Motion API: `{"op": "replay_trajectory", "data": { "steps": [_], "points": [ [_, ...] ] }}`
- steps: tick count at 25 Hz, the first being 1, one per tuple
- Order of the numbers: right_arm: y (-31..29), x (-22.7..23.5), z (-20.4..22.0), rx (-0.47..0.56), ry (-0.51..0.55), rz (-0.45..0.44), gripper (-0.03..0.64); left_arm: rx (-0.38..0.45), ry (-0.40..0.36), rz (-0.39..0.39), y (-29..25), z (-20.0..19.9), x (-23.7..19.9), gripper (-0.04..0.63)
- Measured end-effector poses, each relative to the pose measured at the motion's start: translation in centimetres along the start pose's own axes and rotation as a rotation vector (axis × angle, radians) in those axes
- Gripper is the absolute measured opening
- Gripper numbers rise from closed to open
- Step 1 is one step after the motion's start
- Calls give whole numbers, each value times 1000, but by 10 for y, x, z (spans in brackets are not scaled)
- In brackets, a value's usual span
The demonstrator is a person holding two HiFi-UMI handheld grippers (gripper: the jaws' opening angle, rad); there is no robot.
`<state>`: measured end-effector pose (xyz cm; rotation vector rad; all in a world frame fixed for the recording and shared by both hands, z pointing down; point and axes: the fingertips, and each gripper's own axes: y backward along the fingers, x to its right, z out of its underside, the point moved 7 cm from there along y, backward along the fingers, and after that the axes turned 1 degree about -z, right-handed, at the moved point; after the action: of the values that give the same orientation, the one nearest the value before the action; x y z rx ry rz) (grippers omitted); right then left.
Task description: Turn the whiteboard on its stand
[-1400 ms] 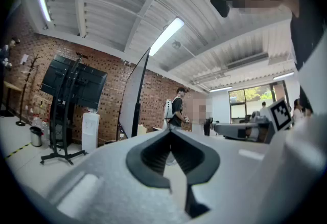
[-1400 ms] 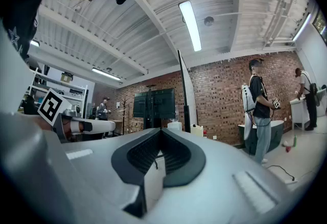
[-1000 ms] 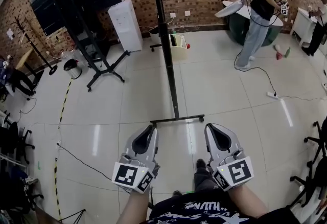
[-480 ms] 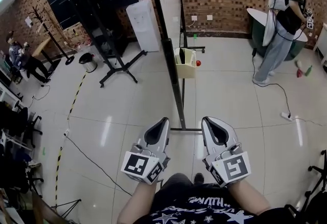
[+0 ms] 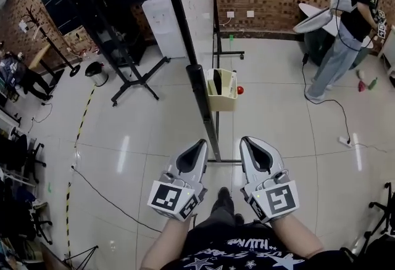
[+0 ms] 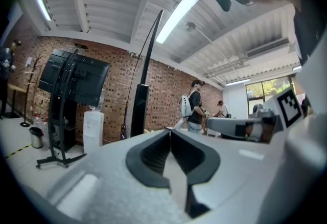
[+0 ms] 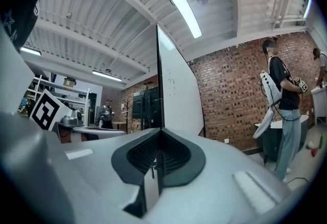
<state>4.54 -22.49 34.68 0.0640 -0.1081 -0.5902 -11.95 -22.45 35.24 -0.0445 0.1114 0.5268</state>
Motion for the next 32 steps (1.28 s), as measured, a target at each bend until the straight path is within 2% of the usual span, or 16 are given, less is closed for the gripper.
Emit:
{"op": "replay_trajectory", "data": {
  "steps": [5,7,9,12,19,24,29,32],
  "points": [
    [-53,17,3,-22,12,13,8,4,-7,-4,-33,-5,-29,9],
    [-69,21,6,-15,17,26,8,8,-2,-14,-40,-2,-40,28],
    [-79,24,10,-22,21,28,8,10,-1,-25,-47,0,-47,95],
    [-89,29,12,-26,24,39,8,16,-23,-40,-61,-1,-55,228],
    [-97,49,13,-38,15,70,8,6,-49,-82,-103,1,-69,394],
    [-104,62,8,-40,24,33,8,19,-59,-139,-130,-4,-71,400],
    [-117,72,0,-58,5,15,8,36,-73,-162,-148,-2,-76,399],
    [-123,81,1,-67,1,37,8,33,-79,-179,-157,-3,-78,399]
  ]
}}
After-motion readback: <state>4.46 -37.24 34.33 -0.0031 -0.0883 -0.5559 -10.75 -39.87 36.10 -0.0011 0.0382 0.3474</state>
